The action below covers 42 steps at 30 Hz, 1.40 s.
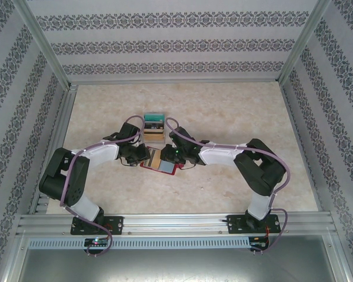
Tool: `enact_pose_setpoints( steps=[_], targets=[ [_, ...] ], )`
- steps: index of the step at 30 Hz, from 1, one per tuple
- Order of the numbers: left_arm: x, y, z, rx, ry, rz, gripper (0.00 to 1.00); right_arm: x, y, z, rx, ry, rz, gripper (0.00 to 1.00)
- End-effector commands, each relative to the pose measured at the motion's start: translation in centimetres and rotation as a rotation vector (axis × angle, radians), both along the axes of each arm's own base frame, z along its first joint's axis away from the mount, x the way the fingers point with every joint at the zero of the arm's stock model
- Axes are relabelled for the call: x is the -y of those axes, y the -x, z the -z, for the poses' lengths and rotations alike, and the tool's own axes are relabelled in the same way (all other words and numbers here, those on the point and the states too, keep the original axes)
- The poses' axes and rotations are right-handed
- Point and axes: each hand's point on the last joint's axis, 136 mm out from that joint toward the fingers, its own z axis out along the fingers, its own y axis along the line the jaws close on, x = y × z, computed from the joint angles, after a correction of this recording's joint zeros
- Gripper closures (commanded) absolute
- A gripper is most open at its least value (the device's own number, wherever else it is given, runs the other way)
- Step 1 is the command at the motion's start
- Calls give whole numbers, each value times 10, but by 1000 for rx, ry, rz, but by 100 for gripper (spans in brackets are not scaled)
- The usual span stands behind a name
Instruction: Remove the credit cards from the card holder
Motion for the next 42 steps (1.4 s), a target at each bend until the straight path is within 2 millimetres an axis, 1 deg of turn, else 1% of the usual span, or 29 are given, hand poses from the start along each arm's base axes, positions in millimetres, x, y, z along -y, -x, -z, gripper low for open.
enact_pose_setpoints(
  steps=[1,8,15,20,25,27,29,30,34,36,42],
  targets=[
    [-8,8,10,-51,-30,-15,82,-5,1,10,-50,-60,22,80],
    [-10,14,18,-81,-37,-22,83,-7,2,25,-91,-81,40,80],
    [-11,15,18,-83,-37,-24,84,-11,0,31,-108,-102,43,81],
    [-9,15,18,-84,-32,-21,84,-13,-1,32,-113,-112,42,81],
    [-9,15,16,-81,-31,-22,84,-13,-1,32,-114,-116,45,94],
    [-10,15,16,-83,-34,-22,85,-11,-1,32,-114,-118,49,100],
    [-11,14,16,-82,-39,-27,86,-7,-1,32,-113,-117,55,100],
    [-11,14,16,-82,-43,-30,89,-5,-1,31,-112,-118,58,100],
    [-18,15,17,-85,-77,-47,92,6,0,31,-110,-114,73,100],
    [-21,15,18,-90,-94,-54,95,12,1,31,-109,-111,77,100],
    [-22,14,16,-89,-92,-59,96,25,5,32,-111,-104,88,100]
  ],
)
